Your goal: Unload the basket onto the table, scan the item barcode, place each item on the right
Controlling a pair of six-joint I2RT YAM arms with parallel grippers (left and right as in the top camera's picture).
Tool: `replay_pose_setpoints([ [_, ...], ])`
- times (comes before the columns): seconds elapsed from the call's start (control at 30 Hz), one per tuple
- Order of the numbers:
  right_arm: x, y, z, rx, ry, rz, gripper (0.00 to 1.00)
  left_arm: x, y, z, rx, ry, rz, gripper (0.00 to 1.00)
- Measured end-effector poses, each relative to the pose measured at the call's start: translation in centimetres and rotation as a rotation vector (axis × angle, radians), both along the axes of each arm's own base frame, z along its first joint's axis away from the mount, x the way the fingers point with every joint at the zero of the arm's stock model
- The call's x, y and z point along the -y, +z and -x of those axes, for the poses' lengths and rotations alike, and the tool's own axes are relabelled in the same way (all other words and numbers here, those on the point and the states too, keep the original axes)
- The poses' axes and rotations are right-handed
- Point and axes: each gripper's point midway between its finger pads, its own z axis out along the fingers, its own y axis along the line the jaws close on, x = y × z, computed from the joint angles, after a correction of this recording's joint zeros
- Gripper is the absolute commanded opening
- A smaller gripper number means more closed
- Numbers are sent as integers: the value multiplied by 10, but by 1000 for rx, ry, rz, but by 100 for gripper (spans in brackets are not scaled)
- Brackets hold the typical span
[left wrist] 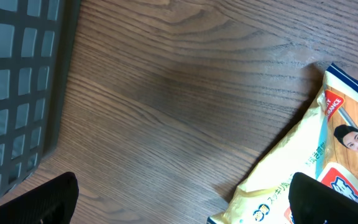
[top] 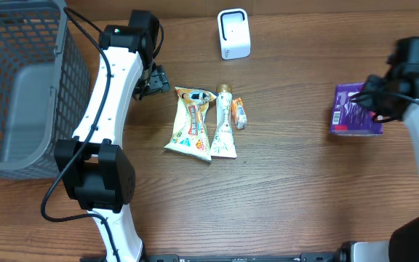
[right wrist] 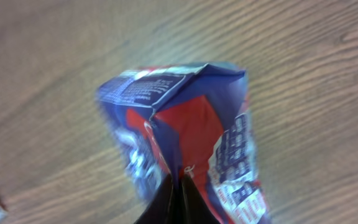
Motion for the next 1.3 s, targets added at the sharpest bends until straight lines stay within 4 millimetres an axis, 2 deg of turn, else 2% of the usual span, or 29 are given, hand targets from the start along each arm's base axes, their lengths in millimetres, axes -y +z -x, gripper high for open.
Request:
replay_pose_setpoints([
  [0.13,-28,-1,2,-28,41,118,4,0,0,0,0,0,0,100],
  [0.23,-61,3,5,-23,99,200,4,0,0,0,0,0,0,100],
  [0.5,-120,8,13,19,222,261,5,0,0,0,0,0,0,100],
  [0.6,-129,9,12,36,237,259,9,0,0,0,0,0,0,100],
  [0.7,-119,10,8,49,178,250,9,0,0,0,0,0,0,100],
  [0.77,-98,9,4,47,98,232,12,0,0,0,0,0,0,100],
  [0.8,-88,9,2,48,62,219,17,0,0,0,0,0,0,100],
  [0.93,-24,7,-9,59,-124,97,17,0,0,0,0,0,0,100],
  [1.07,30,2,-4,54,-253,-10,8,0,0,0,0,0,0,100],
  [1.17,49,-7,-4,47,-301,-80,8,0,0,0,0,0,0,100],
  [1.23,50,-18,-5,28,-298,-122,8,0,0,0,0,0,0,100],
  [1.3,42,-34,-10,1,-262,-170,5,0,0,0,0,0,0,100],
])
